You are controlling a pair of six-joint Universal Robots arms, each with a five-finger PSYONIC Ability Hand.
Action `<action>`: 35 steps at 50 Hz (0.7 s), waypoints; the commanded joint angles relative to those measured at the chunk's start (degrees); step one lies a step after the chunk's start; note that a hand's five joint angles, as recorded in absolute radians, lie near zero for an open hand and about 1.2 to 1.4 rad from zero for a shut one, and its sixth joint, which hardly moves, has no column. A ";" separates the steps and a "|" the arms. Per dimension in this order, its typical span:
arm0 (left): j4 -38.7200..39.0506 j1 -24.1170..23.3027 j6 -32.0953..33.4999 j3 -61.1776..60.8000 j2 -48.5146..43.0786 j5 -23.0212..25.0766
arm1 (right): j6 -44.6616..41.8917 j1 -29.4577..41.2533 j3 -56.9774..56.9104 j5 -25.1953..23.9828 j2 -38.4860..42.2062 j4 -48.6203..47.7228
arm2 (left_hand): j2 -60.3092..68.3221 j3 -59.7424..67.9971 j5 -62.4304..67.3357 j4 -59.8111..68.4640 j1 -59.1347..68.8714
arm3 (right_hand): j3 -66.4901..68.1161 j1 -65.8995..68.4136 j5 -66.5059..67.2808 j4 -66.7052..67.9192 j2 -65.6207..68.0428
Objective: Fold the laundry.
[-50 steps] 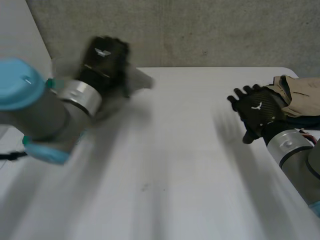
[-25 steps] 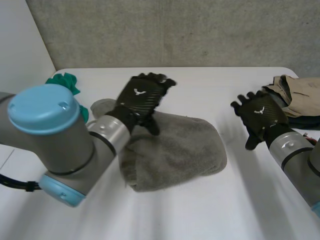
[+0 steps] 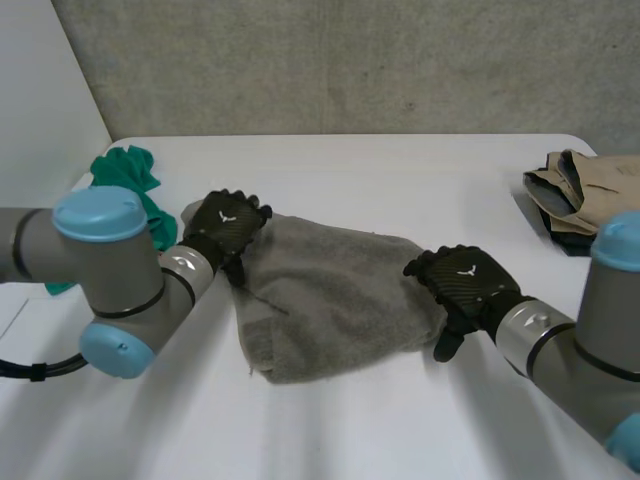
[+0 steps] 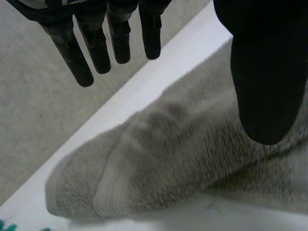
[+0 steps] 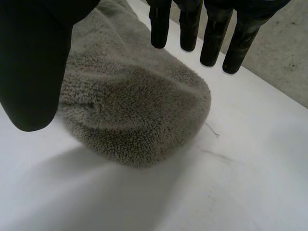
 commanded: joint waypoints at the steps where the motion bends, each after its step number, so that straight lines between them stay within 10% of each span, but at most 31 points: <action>1: -0.48 -0.50 0.49 3.13 -5.73 -0.09 | -0.10 2.08 -2.01 2.43 5.18 -4.20 | 16.55 16.68 16.39 16.52 16.52 | 20.47 23.11 20.26 20.77 20.53; 4: -0.48 -1.03 0.49 3.57 -5.73 -0.61 | -0.10 2.35 -2.97 2.70 5.80 -4.91 | 61.68 61.81 61.53 61.65 61.65 | 54.93 57.57 54.72 55.23 54.99; 14: -1.10 -4.46 -0.30 0.67 7.09 -5.27 | -0.89 1.64 -5.17 2.78 3.08 -4.56 | 61.82 61.95 61.67 61.79 61.79 | 63.52 66.17 63.32 63.82 63.58; 27: -0.84 -7.54 -5.65 -5.05 36.71 -6.41 | -0.28 -5.21 -13.42 -1.16 -19.15 -3.86 | 61.82 61.95 61.67 61.79 61.79 | 63.52 66.17 63.32 63.82 63.58; 35: -1.10 -7.54 -10.58 -4.87 39.80 -6.50 | -0.10 -5.39 -22.65 -3.36 -15.67 -1.31 | 61.82 61.95 61.67 61.79 61.79 | 63.52 66.17 63.32 63.82 63.58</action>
